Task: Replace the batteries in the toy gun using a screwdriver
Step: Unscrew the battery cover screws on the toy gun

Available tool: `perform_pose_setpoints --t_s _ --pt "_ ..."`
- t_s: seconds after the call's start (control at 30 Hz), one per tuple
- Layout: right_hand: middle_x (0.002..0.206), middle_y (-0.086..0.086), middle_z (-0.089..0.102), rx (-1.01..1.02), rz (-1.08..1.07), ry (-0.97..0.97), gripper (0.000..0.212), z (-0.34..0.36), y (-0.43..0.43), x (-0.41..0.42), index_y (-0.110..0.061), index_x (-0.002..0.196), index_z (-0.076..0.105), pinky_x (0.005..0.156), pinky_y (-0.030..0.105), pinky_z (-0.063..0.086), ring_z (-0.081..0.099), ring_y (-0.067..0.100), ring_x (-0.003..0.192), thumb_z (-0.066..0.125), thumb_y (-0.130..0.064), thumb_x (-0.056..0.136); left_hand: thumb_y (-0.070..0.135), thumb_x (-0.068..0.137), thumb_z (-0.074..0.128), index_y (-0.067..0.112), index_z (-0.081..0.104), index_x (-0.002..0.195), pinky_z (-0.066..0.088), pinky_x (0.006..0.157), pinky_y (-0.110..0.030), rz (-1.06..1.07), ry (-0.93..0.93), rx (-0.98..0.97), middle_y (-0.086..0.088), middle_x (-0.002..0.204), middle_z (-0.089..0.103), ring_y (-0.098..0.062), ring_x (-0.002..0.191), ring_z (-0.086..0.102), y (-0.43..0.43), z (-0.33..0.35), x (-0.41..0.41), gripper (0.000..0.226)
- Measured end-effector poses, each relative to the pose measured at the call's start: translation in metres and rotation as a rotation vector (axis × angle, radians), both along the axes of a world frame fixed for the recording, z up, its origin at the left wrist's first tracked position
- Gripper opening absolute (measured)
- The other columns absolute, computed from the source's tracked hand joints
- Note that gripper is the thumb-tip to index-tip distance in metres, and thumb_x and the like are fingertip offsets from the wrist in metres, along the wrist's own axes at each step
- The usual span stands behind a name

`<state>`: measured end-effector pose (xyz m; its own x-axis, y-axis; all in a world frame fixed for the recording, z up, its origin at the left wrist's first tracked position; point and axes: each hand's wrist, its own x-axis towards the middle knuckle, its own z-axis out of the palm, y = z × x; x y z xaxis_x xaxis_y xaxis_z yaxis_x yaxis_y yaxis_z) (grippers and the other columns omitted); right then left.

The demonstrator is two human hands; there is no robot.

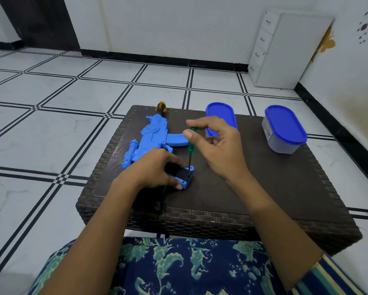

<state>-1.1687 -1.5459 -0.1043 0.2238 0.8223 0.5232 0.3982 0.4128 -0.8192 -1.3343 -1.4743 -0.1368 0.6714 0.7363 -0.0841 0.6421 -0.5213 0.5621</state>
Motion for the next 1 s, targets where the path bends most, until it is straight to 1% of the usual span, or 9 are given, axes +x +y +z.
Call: perform_pose_setpoints --t_s 0.13,0.33,0.47,0.6,0.7,0.8,0.9,0.93,1.0 --pt "0.089 -0.001 0.066 0.016 -0.018 0.039 0.013 0.0024 0.0002 0.0 -0.018 0.092 0.075 0.062 0.014 0.044 0.059 0.002 0.081 0.08 -0.017 0.08 0.036 0.061 0.088 0.034 0.068 0.115 0.044 0.097 -0.028 -0.001 -0.001 -0.006 0.018 0.113 0.067 -0.003 0.111 0.056 0.0004 -0.0013 -0.0002 0.058" --pt "0.1 0.004 0.073 -0.035 0.062 0.069 0.021 0.0044 -0.0028 -0.0009 -0.016 0.11 0.069 0.078 0.025 0.058 0.067 0.009 0.096 0.062 -0.005 0.094 0.035 0.061 0.089 0.033 0.068 0.115 0.043 0.099 -0.029 -0.006 0.005 0.015 0.016 0.115 0.067 -0.005 0.114 0.055 0.0005 -0.0013 -0.0002 0.058" --pt "0.095 -0.005 0.07 -0.001 0.03 0.012 0.01 0.0041 -0.0036 -0.0034 -0.018 0.098 0.073 0.063 0.016 0.051 0.064 0.004 0.086 0.071 -0.015 0.089 0.036 0.061 0.089 0.033 0.068 0.115 0.044 0.098 -0.028 -0.006 -0.005 0.006 0.016 0.113 0.067 -0.004 0.111 0.056 0.0005 -0.0013 -0.0002 0.058" --pt "0.093 -0.001 0.061 0.066 -0.056 -0.01 0.016 0.0036 0.0 -0.0011 -0.02 0.094 0.075 0.064 0.014 0.049 0.06 0.012 0.092 0.079 -0.012 0.08 0.036 0.061 0.088 0.034 0.069 0.114 0.044 0.094 -0.024 -0.001 -0.018 0.005 0.019 0.11 0.067 -0.002 0.107 0.057 0.0 -0.002 -0.0008 0.057" --pt "0.093 -0.003 0.069 -0.013 -0.048 0.039 0.019 0.0043 0.0011 0.0022 -0.022 0.095 0.075 0.068 0.023 0.055 0.064 0.008 0.087 0.071 -0.005 0.086 0.036 0.061 0.088 0.034 0.068 0.115 0.043 0.094 -0.024 -0.008 -0.011 0.011 0.02 0.111 0.067 0.0 0.108 0.056 0.0002 -0.001 -0.0008 0.057" --pt "0.09 -0.009 0.073 -0.048 -0.037 0.034 0.028 0.0049 -0.0012 0.0005 -0.024 0.097 0.074 0.067 0.04 0.057 0.067 0.022 0.079 0.06 -0.001 0.092 0.035 0.062 0.088 0.033 0.068 0.115 0.043 0.095 -0.024 -0.008 -0.003 0.021 0.018 0.111 0.067 -0.001 0.108 0.056 -0.0001 -0.0004 0.0003 0.057" --pt "0.09 -0.004 0.072 -0.072 -0.02 0.085 0.009 0.0069 -0.0052 -0.0047 -0.015 0.095 0.072 0.051 0.02 0.046 0.059 0.005 0.054 0.073 -0.012 0.087 0.036 0.062 0.088 0.033 0.068 0.115 0.044 0.094 -0.024 -0.01 -0.007 0.018 0.018 0.11 0.067 -0.002 0.107 0.057 0.0002 -0.0011 0.0003 0.057" --pt "0.091 -0.002 0.072 -0.07 -0.033 0.103 0.013 0.0068 -0.0053 -0.0062 -0.014 0.092 0.069 0.05 0.021 0.045 0.056 0.003 0.05 0.078 -0.016 0.082 0.036 0.062 0.088 0.033 0.068 0.116 0.044 0.093 -0.024 -0.01 -0.005 0.021 0.017 0.11 0.067 -0.002 0.107 0.057 0.0 -0.0012 -0.0001 0.057" --pt "0.087 0.002 0.072 -0.048 -0.065 0.133 0.019 0.0047 -0.0031 -0.0059 -0.017 0.085 0.063 0.061 0.037 0.057 0.066 0.01 0.066 0.081 -0.015 0.079 0.037 0.062 0.088 0.033 0.068 0.116 0.044 0.093 -0.024 -0.01 -0.002 0.025 0.017 0.111 0.067 -0.002 0.108 0.056 0.0006 -0.0017 -0.0005 0.058"
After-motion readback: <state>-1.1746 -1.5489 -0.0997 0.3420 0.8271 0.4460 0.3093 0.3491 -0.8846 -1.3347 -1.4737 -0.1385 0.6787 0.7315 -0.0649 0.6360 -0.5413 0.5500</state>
